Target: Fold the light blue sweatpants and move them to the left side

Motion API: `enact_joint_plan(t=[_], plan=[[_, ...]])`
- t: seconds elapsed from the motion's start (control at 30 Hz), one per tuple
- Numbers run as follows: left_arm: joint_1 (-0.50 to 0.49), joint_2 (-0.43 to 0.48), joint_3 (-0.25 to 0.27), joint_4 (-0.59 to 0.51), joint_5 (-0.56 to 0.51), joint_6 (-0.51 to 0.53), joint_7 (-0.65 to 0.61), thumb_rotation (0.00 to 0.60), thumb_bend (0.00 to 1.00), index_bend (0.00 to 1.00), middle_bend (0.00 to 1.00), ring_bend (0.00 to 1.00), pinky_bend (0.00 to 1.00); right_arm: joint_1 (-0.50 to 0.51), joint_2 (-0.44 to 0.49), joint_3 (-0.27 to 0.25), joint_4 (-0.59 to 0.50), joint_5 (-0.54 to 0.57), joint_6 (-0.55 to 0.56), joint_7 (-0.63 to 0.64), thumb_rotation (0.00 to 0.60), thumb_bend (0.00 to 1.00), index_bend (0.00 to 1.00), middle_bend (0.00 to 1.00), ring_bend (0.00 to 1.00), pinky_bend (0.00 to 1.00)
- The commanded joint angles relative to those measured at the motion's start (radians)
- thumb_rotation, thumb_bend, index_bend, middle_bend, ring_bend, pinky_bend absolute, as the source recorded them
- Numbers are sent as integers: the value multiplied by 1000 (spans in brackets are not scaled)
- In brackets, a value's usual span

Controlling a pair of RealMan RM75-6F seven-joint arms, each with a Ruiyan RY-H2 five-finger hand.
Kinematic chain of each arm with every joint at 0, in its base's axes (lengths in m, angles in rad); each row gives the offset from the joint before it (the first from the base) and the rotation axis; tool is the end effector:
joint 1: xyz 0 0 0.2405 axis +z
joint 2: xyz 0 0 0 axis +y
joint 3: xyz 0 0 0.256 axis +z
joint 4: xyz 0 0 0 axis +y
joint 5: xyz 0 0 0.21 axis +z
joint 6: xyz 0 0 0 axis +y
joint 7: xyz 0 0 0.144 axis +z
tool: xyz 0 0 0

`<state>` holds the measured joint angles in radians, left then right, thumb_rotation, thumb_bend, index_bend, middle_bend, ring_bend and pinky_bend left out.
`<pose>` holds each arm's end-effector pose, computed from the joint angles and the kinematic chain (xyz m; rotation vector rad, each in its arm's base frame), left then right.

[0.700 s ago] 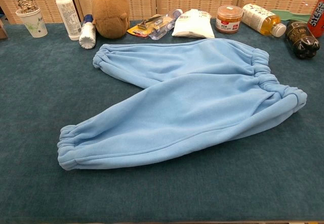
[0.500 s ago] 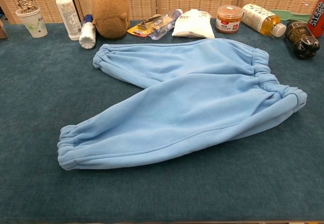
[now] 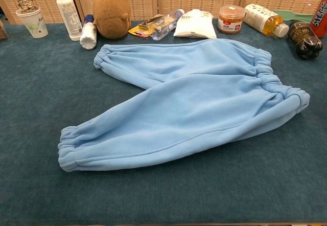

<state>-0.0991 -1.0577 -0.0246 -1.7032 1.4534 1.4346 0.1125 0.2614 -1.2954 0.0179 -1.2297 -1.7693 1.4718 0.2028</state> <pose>-0.3059 0.1784 0.1624 -1.4292 -0.9063 -0.7865 -0.3030 -0.2305 0.1133 1.7424 -0.7209 1.0898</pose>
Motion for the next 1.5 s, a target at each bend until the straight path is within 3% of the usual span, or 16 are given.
enact_joint_plan(t=[0.03,0.23,0.43,0.7,0.93,1.17,1.27,1.4,1.5], plan=[[-2,3,-4,1,-10,-6,-8,600,30,0,0,0,0,58,-7,-18,-7,-41,-59,-19,600,0,0,0,0,0],[-11,3,-15,3,-40,-29,-20,600,29,0,0,0,0,134,-48,-27,-2,-80,-121,-28,600,0,19,0,0,78],[-17,2,-23,5,-64,-44,-14,600,29,0,0,0,0,195,-97,-26,47,-106,-152,-70,600,0,129,18,2,152],[-17,7,-25,4,-73,-47,-19,600,29,0,0,0,0,234,-132,-40,101,-100,-199,-128,600,0,253,131,135,204],[-19,9,-27,4,-80,-51,-23,600,29,0,0,0,0,248,-170,-56,167,-77,-226,-115,600,30,287,179,189,388],[-22,-1,-28,7,-82,-52,-9,600,29,0,0,0,0,251,-228,-68,248,-98,-141,-51,600,286,466,322,324,551],[-30,-16,-23,12,-65,-56,10,600,30,0,0,0,0,254,-264,-69,301,-105,-104,-16,600,443,562,398,391,601],[-44,-49,-14,34,-18,-54,21,600,30,0,0,0,0,258,-305,-65,361,-96,-74,34,600,654,645,468,439,633],[-67,-72,-1,61,38,-74,-5,600,30,0,0,0,0,262,-325,-62,394,-84,-64,61,600,739,658,482,447,633]])
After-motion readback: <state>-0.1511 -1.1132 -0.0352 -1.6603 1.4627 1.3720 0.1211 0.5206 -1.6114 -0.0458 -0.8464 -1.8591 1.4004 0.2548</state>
